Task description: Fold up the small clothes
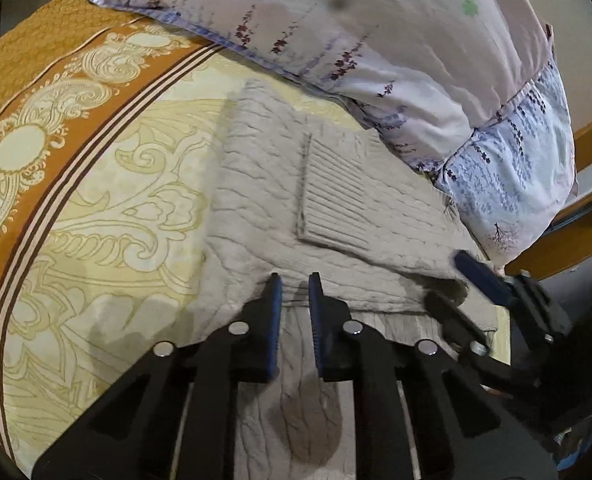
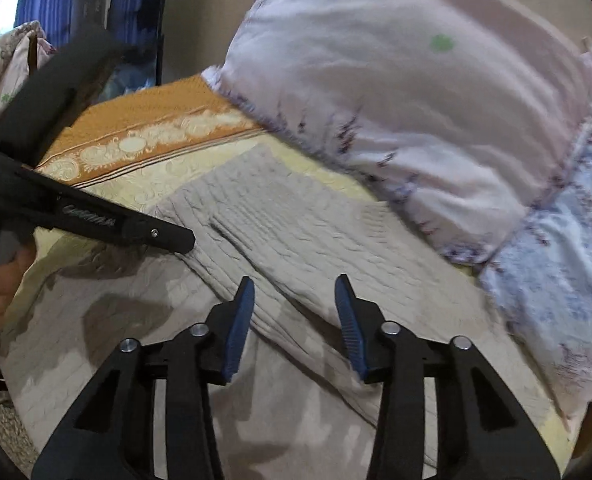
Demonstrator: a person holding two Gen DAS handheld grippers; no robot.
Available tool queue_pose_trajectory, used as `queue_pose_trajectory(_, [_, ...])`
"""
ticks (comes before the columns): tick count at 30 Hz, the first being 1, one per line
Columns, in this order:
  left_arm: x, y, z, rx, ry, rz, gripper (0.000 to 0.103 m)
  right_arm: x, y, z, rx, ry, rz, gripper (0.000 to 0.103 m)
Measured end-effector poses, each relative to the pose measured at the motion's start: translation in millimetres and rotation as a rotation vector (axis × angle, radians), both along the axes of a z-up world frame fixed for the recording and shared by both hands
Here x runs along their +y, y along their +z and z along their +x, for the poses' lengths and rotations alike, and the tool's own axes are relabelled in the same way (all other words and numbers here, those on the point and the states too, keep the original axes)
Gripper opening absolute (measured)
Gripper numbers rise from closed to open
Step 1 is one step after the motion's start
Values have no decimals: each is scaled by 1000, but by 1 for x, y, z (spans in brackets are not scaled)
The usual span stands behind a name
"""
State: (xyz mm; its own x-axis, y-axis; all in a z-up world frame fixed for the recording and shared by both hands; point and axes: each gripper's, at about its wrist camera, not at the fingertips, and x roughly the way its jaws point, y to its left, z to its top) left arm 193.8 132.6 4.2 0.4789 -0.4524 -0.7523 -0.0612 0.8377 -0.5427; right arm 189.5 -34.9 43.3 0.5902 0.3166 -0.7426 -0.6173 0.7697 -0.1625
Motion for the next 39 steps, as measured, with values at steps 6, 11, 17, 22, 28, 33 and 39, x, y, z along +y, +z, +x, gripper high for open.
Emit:
queue_pose_trajectory(6, [10, -6, 0, 13, 20, -42, 4, 26, -22, 17, 64, 27, -22, 40])
queue_pose_trajectory(11, [15, -9, 1, 18, 25, -69, 3, 25, -22, 25, 66, -25, 37, 6])
queue_pose_trajectory(17, [15, -9, 1, 12, 23, -78, 3, -71, 16, 28, 83, -298, 397, 5])
queue_pose_trajectory(22, [17, -10, 0, 8, 23, -84, 3, -200, 11, -9, 123, -634, 738, 6])
queue_pose_trajectory(28, [16, -9, 1, 13, 23, -76, 3, -279, -45, -26, 386, -816, 953, 8])
queue_pose_trajectory(33, [15, -8, 1, 17, 28, -76, 3, -302, -67, -22, 538, -824, 1120, 29])
queue_pose_trajectory(39, [15, -8, 1, 18, 28, -76, 3, -316, -75, -20, 554, -885, 1175, 29])
